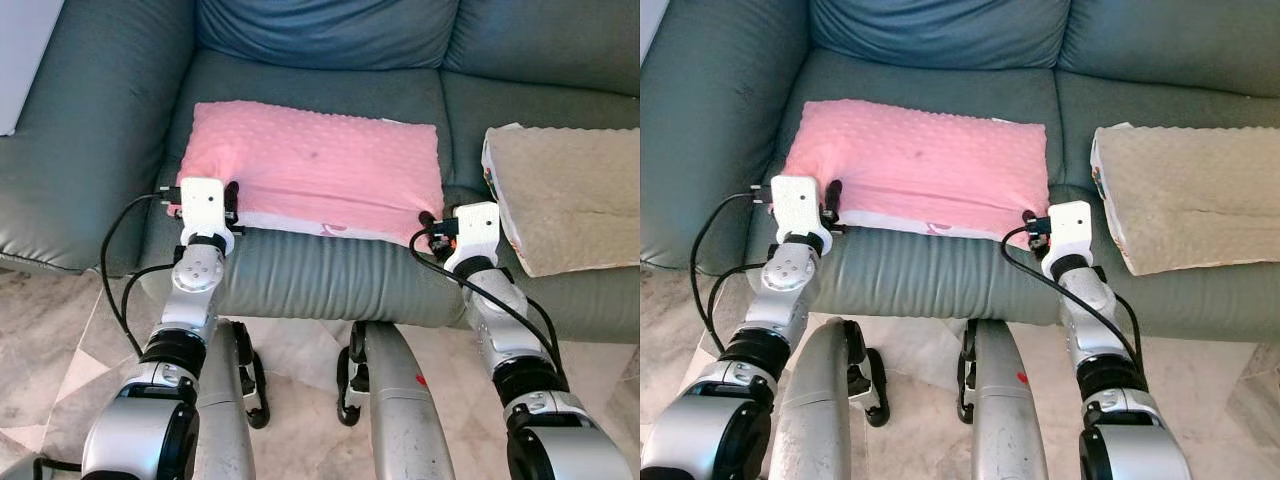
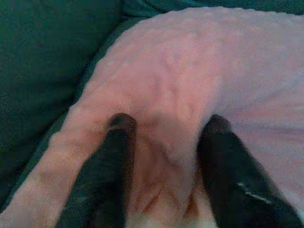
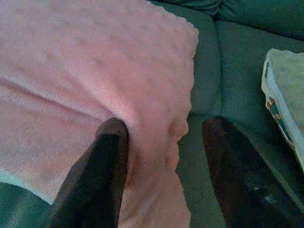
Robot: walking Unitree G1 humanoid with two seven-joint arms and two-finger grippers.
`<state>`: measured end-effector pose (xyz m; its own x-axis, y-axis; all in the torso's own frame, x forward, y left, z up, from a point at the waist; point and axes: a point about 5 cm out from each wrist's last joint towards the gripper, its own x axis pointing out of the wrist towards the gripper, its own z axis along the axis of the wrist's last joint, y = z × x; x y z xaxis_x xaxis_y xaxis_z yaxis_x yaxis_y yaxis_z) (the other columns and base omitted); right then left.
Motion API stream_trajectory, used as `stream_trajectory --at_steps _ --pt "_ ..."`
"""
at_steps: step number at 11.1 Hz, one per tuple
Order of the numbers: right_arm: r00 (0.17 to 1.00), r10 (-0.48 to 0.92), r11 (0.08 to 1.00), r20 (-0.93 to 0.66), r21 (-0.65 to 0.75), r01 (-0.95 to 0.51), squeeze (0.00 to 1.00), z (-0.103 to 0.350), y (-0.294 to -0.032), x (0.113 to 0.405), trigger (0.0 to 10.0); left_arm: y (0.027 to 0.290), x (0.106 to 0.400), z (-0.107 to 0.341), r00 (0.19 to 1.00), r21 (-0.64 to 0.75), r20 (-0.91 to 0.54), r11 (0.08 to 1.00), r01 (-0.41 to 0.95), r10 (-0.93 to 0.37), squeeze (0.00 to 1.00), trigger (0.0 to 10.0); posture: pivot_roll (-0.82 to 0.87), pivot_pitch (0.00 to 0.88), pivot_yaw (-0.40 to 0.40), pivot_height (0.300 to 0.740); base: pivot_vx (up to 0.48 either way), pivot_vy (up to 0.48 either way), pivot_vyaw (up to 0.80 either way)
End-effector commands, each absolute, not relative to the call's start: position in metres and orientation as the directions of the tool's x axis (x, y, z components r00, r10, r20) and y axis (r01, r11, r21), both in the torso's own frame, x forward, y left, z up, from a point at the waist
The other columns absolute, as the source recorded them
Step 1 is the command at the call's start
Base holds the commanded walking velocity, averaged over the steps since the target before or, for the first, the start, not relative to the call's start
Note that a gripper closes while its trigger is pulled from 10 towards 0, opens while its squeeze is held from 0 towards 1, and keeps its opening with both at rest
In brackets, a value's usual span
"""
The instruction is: Move the pillow to the sofa
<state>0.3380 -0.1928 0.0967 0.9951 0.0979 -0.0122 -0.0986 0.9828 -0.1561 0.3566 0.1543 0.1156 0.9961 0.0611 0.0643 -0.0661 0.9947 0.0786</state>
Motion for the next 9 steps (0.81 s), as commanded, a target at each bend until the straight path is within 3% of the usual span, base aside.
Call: stream_trajectory --at_steps 1,4,9 --pt "0.997 0.067 0.985 -0.029 -0.157 -0.071 1.0 0.086 -0.198 0.329 10.0 0.169 0.348 0.105 0.992 0.079 0.046 0.989 -0.123 0.12 1.0 10.0 -0.06 0.327 -0.06 0.627 0.0 0.0 0.0" --pt "0.996 0.089 0.985 0.002 -0.146 -0.087 1.0 0.085 -0.185 0.324 10.0 0.181 0.34 0.102 0.992 0.086 0.039 0.989 -0.124 0.121 1.0 10.0 -0.07 0.313 -0.047 0.627 0.0 0.0 0.0" --pt "0.995 0.096 0.989 -0.038 -0.112 -0.1 1.0 0.057 -0.173 0.287 10.0 0.184 0.301 0.085 0.997 0.092 0.021 0.992 -0.081 0.079 1.0 10.0 -0.03 0.164 -0.041 0.627 0.0 0.0 0.0"
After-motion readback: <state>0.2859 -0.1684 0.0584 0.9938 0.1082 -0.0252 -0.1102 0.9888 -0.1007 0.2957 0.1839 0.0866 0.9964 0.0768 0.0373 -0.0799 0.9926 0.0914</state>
